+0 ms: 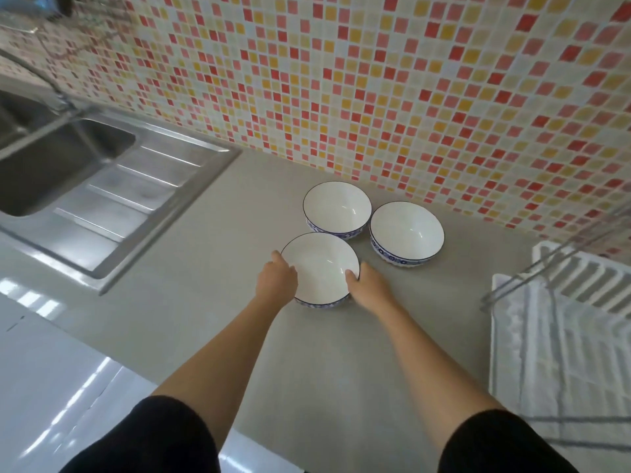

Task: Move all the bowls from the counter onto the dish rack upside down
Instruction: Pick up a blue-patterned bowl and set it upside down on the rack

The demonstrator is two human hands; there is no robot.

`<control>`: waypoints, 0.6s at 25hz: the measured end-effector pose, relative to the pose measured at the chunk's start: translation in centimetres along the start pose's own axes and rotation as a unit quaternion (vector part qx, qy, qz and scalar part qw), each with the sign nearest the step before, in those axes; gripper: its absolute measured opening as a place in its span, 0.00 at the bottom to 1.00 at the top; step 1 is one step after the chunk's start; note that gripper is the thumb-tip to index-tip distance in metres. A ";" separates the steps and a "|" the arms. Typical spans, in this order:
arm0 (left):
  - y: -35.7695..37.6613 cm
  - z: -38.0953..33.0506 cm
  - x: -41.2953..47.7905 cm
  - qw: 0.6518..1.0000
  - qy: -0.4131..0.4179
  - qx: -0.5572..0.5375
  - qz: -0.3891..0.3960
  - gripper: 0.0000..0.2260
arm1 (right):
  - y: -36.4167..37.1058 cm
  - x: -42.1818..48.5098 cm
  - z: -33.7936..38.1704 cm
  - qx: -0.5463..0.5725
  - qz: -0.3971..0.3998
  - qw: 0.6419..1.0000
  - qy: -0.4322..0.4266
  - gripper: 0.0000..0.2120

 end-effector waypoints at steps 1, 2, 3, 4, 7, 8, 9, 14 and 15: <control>0.1 0.1 0.3 1.000 -0.010 0.014 -0.002 0.17 | 0.1 0.2 0.0 -0.007 0.001 1.000 0.000 0.16; 0.1 0.2 0.4 0.999 -0.017 0.026 -0.004 0.17 | 0.2 0.3 0.1 -0.015 -0.004 1.000 -0.001 0.15; 0.1 0.3 0.4 0.999 -0.020 0.036 -0.006 0.18 | 0.1 0.2 0.2 -0.023 -0.011 1.000 -0.003 0.14; 0.1 0.3 0.2 0.999 -0.017 0.044 -0.009 0.18 | 0.1 -0.1 0.3 -0.031 -0.016 0.999 -0.004 0.13; -0.5 0.1 -1.0 0.998 0.007 0.052 -0.027 0.17 | -0.3 -1.3 0.8 -0.046 -0.033 0.998 -0.019 0.13; -0.9 0.0 -1.6 0.998 0.015 0.047 -0.036 0.15 | -0.7 -1.9 1.1 -0.046 -0.039 0.998 -0.026 0.13; -1.4 0.0 -2.3 0.998 0.021 0.037 -0.044 0.15 | -1.1 -2.6 1.3 -0.044 -0.046 0.997 -0.032 0.13; -5.1 0.3 -8.4 0.993 0.056 -0.037 -0.099 0.15 | -3.7 -8.2 3.8 -0.035 -0.104 0.992 -0.066 0.14; -5.8 0.4 -9.9 0.991 0.056 -0.063 -0.108 0.13 | -4.1 -9.4 4.1 -0.027 -0.116 0.990 -0.070 0.14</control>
Point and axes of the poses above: each hand's wrist, its own x-axis towards the middle knuckle, its own y-axis out of the palm, z = x × y, the point moved 6 cm from there along x, towards the middle knuckle, and after that the axes turned 6 degrees about -y, right-handed, at the moved point
